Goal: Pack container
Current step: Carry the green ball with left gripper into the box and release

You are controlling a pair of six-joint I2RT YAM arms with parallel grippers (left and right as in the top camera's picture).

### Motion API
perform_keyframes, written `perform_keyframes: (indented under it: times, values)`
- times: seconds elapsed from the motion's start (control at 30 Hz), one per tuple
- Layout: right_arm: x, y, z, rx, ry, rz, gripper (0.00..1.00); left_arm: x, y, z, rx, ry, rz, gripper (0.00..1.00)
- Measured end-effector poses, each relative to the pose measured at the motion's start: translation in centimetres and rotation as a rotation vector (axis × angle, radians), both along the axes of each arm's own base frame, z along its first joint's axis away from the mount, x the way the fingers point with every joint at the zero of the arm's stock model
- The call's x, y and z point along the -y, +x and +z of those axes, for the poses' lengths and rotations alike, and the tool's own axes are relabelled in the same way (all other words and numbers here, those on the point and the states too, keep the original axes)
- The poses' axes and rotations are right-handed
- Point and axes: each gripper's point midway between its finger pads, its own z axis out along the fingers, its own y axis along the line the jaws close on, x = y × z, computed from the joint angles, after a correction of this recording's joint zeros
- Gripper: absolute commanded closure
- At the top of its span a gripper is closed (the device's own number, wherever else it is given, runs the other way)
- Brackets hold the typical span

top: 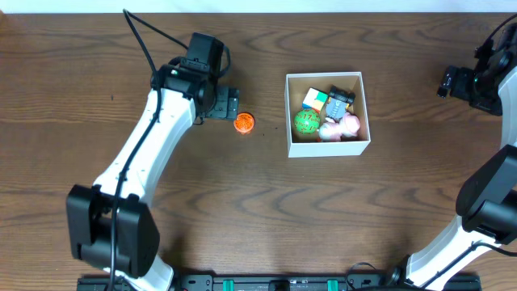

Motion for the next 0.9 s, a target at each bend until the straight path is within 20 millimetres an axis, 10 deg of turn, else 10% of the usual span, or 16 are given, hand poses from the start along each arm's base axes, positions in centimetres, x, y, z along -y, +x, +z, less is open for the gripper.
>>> perform_keyframes:
  times: [0.9]
  values:
    - [0.0, 0.0, 0.0, 0.000, 0.000, 0.000, 0.01, 6.0, 1.9, -7.5, -0.184, -0.042, -0.163, 0.02]
